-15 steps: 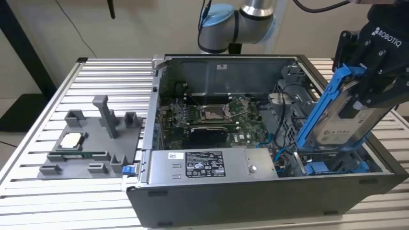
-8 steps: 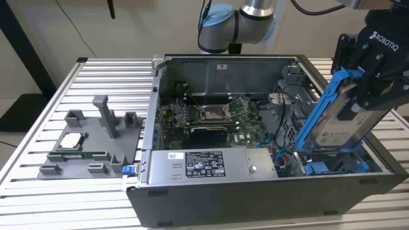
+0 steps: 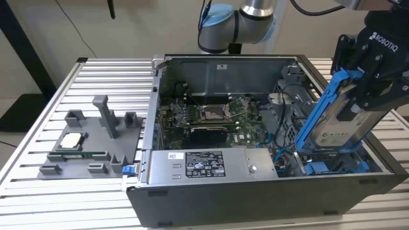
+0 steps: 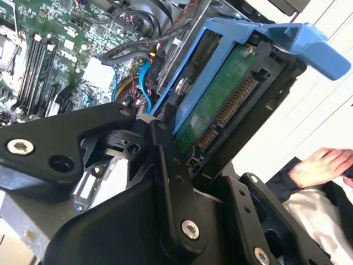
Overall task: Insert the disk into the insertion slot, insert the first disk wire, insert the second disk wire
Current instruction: 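Insert the disk into the insertion slot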
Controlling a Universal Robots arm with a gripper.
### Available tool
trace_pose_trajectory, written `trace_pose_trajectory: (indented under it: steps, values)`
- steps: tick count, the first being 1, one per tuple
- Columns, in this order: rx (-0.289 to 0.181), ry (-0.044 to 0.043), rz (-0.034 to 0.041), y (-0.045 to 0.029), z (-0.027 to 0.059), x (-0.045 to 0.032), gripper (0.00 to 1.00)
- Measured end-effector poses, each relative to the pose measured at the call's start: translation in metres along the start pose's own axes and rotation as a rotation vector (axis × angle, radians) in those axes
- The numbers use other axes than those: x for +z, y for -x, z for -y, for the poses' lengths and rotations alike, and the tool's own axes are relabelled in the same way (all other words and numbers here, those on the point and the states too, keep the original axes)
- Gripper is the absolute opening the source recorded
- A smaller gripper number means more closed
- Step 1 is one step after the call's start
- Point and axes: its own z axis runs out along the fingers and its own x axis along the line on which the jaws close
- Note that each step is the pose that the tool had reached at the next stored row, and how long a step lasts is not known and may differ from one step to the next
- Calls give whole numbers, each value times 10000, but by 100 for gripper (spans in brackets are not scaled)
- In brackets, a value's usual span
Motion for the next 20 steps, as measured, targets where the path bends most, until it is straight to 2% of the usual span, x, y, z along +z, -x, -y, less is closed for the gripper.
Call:
trace_pose_trajectory:
  steps: [12, 20]
  values:
    - [0, 0, -2, 0, 1, 28, 32]
    - [0, 0, -1, 0, 3, 80, 32]
